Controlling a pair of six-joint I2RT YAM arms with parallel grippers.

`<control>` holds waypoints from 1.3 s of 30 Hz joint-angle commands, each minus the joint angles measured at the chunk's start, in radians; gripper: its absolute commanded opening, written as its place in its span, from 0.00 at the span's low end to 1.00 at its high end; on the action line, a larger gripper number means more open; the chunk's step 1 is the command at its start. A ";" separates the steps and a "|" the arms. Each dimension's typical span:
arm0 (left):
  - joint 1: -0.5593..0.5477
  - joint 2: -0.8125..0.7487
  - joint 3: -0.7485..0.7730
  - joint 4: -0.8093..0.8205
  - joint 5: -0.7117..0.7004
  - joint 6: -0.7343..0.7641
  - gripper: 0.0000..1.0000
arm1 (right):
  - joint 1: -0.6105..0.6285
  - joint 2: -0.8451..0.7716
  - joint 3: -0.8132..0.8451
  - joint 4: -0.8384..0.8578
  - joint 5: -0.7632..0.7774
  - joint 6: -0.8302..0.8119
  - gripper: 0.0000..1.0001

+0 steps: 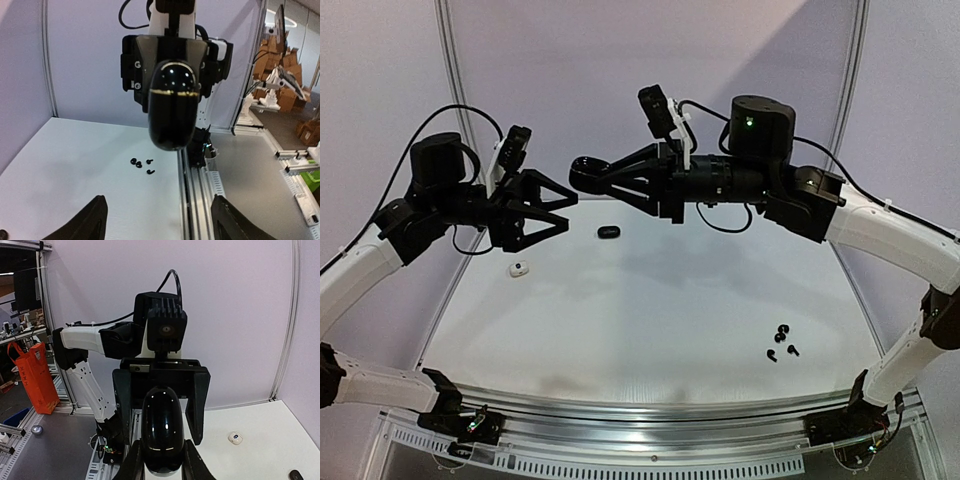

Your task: Insert the wireless bluetooth earbuds into the charging case

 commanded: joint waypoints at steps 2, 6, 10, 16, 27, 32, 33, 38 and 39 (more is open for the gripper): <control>0.009 0.001 -0.045 0.234 0.055 -0.160 0.58 | 0.015 0.050 0.063 -0.011 -0.001 -0.030 0.00; 0.006 0.006 -0.065 0.304 0.066 -0.181 0.55 | 0.018 0.070 0.078 -0.033 0.020 -0.045 0.00; 0.004 0.013 -0.068 0.316 0.059 -0.181 0.52 | 0.018 0.088 0.107 -0.068 0.006 -0.055 0.00; 0.000 0.019 -0.066 0.312 0.046 -0.181 0.34 | 0.018 0.094 0.113 -0.089 0.012 -0.062 0.00; -0.002 0.011 -0.078 0.321 0.051 -0.177 0.01 | 0.018 0.110 0.141 -0.152 0.027 -0.102 0.00; -0.002 0.009 -0.082 0.323 0.065 -0.171 0.22 | 0.019 0.125 0.189 -0.237 0.034 -0.131 0.00; -0.002 0.009 -0.082 0.319 0.067 -0.168 0.22 | 0.018 0.128 0.202 -0.260 0.041 -0.139 0.00; -0.002 0.010 -0.081 0.291 0.087 -0.143 0.26 | 0.018 0.133 0.295 -0.400 0.090 -0.202 0.00; -0.003 0.011 -0.080 0.289 0.090 -0.141 0.27 | 0.018 0.135 0.317 -0.422 0.096 -0.216 0.00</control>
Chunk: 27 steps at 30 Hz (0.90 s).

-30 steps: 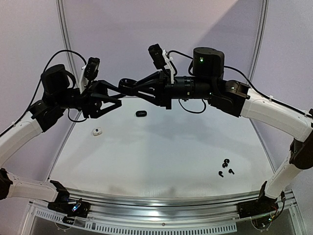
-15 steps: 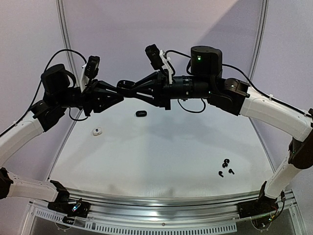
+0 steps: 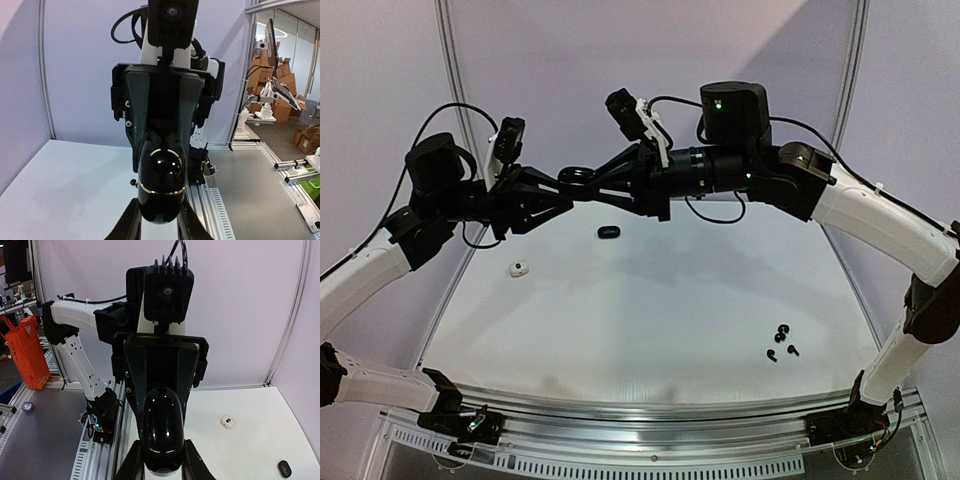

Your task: Insert the wireless bluetooth earbuds into the charging case

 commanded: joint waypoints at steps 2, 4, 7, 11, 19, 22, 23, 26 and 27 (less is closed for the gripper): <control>-0.004 0.001 -0.006 -0.015 0.059 0.026 0.28 | -0.002 0.021 0.103 -0.171 0.077 -0.091 0.00; -0.006 0.002 -0.005 -0.016 0.063 0.028 0.29 | -0.001 0.025 0.120 -0.202 0.084 -0.106 0.00; -0.007 0.004 -0.002 -0.020 0.064 0.034 0.30 | -0.001 0.032 0.130 -0.224 0.084 -0.111 0.00; -0.013 0.007 -0.001 -0.020 0.064 0.036 0.36 | 0.000 0.033 0.133 -0.223 0.081 -0.112 0.00; -0.022 0.010 0.001 -0.020 0.042 0.040 0.42 | 0.010 0.040 0.143 -0.232 0.053 -0.119 0.00; -0.026 0.012 0.001 -0.020 0.039 0.044 0.42 | 0.013 0.048 0.151 -0.235 0.048 -0.117 0.00; -0.027 0.011 0.001 -0.020 0.038 0.044 0.42 | 0.015 0.051 0.154 -0.236 0.048 -0.117 0.00; -0.031 0.011 0.001 -0.020 0.038 0.047 0.39 | 0.015 0.060 0.164 -0.232 0.048 -0.117 0.00; -0.032 0.011 0.001 -0.020 0.038 0.046 0.37 | 0.016 0.062 0.164 -0.229 0.048 -0.117 0.00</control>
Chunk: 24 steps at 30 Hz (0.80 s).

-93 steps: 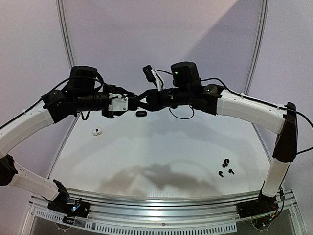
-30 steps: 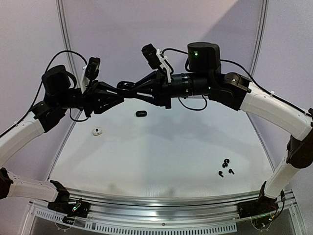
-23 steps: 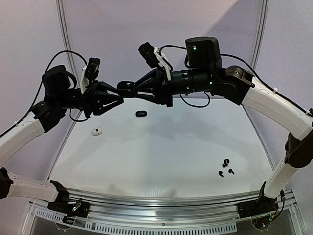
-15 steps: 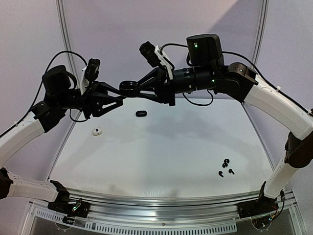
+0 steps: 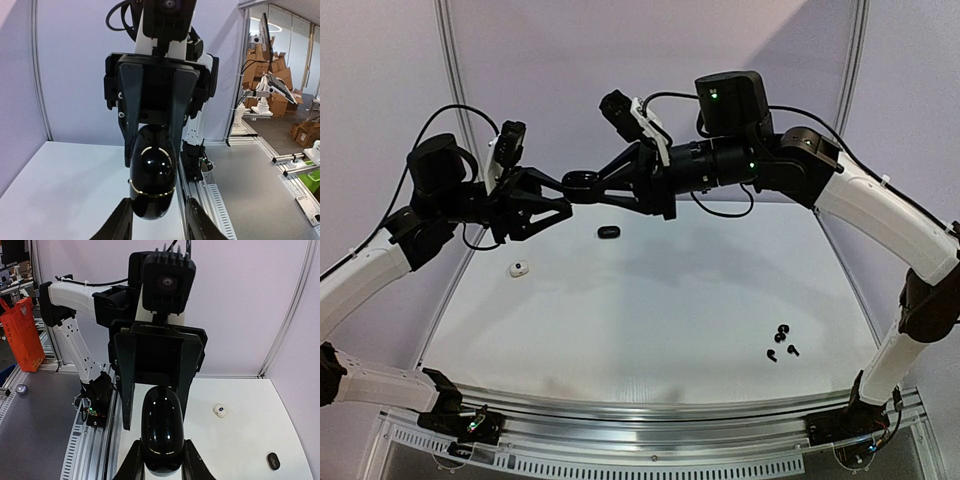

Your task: Insert the wireless bluetooth earbuds into the charging case

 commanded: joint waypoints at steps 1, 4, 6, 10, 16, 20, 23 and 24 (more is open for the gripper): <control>-0.024 0.011 0.001 -0.001 0.010 0.014 0.35 | 0.008 0.029 0.029 -0.015 0.012 -0.004 0.00; -0.025 0.010 0.000 -0.001 0.010 0.016 0.30 | 0.007 0.032 0.034 -0.019 0.013 -0.004 0.00; -0.025 0.011 0.002 -0.001 0.010 0.017 0.29 | 0.008 0.038 0.039 -0.028 0.016 -0.005 0.00; -0.026 0.013 0.002 -0.001 0.013 0.021 0.29 | 0.007 0.045 0.043 -0.029 0.011 -0.003 0.00; -0.031 0.014 0.001 0.002 0.015 0.023 0.30 | 0.009 0.053 0.052 -0.018 0.004 0.000 0.00; -0.031 0.013 0.001 0.002 0.015 0.024 0.27 | 0.009 0.056 0.052 -0.009 0.000 0.003 0.00; -0.032 0.015 0.001 0.001 0.020 0.025 0.17 | 0.009 0.058 0.053 -0.009 0.001 0.004 0.00; -0.032 0.015 0.001 0.002 0.022 0.027 0.13 | 0.008 0.059 0.054 -0.011 0.001 0.004 0.00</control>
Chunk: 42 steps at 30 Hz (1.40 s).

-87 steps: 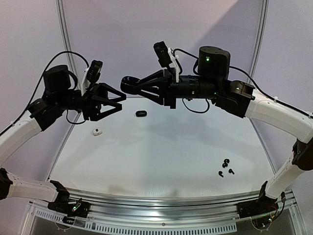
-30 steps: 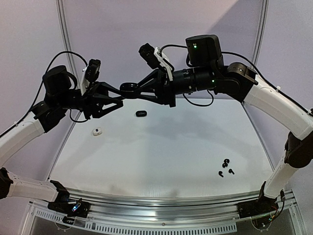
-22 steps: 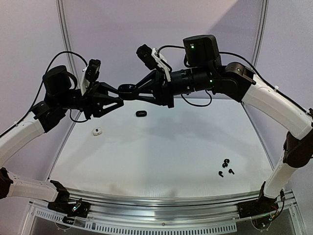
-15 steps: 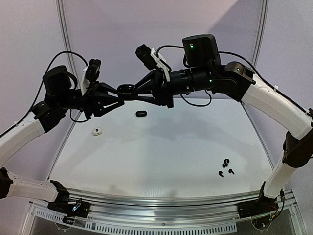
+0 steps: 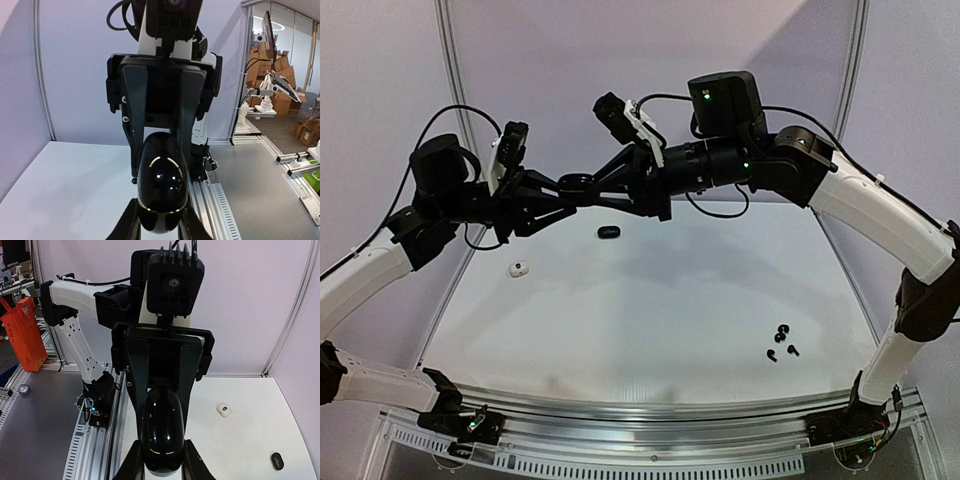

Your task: Insert the wireless bluetooth earbuds into the charging case

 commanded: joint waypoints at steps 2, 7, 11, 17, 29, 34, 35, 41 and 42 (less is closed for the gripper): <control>-0.025 0.006 0.001 0.001 0.044 0.003 0.02 | 0.001 0.032 0.024 0.004 0.013 -0.001 0.00; -0.025 -0.003 -0.006 0.004 0.028 0.003 0.00 | 0.002 0.036 0.021 0.002 0.059 0.013 0.24; -0.025 -0.011 -0.016 -0.002 0.011 0.031 0.00 | 0.001 0.031 0.019 0.011 0.121 0.042 0.61; -0.039 -0.018 -0.002 -0.064 0.003 0.174 0.00 | 0.001 0.043 0.024 0.015 0.157 0.065 0.64; -0.059 -0.016 0.050 -0.303 -0.090 0.572 0.00 | 0.000 0.078 0.084 -0.023 0.183 0.081 0.63; -0.062 -0.014 0.060 -0.344 -0.116 0.635 0.00 | 0.001 0.075 0.087 -0.023 0.198 0.083 0.61; -0.062 -0.014 0.061 -0.353 -0.120 0.648 0.00 | -0.001 0.075 0.087 -0.021 0.203 0.085 0.61; -0.068 -0.017 0.062 -0.405 -0.152 0.743 0.00 | -0.011 0.071 0.086 -0.014 0.206 0.107 0.61; -0.068 -0.017 0.062 -0.412 -0.159 0.756 0.00 | -0.013 0.070 0.087 -0.012 0.203 0.109 0.61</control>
